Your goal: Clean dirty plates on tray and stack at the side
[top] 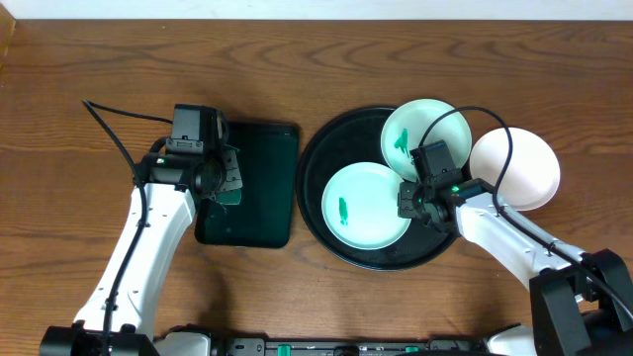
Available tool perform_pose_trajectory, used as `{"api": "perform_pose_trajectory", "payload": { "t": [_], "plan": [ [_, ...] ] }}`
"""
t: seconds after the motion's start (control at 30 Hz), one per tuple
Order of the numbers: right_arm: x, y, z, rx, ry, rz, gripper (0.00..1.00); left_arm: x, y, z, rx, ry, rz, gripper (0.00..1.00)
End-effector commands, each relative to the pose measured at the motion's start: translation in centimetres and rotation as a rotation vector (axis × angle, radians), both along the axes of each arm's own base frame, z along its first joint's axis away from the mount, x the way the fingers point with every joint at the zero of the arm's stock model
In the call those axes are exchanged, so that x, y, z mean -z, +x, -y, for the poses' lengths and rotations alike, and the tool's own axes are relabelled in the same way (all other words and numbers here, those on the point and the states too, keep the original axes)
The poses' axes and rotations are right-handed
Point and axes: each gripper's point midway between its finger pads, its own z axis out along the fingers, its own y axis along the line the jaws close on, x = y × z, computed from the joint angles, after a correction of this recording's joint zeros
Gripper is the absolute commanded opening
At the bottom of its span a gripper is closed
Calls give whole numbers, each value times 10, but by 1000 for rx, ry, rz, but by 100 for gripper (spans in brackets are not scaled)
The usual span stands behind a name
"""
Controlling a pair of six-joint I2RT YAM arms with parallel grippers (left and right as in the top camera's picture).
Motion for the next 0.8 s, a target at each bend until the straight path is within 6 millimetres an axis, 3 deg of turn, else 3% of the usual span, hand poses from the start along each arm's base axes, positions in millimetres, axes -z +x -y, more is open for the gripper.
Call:
{"api": "perform_pose_trajectory", "payload": {
  "t": [0.0, 0.17, 0.77],
  "plan": [
    [5, -3, 1, -1, -8, -13, 6, -2, 1, 0, 17, 8, 11, 7],
    [4, 0, -1, -1, -2, 0, 1, -3, 4, 1, 17, 7, 26, 7],
    [1, 6, -8, -9, 32, 27, 1, -1, 10, 8, 6, -11, 43, 7]
  ]
}}
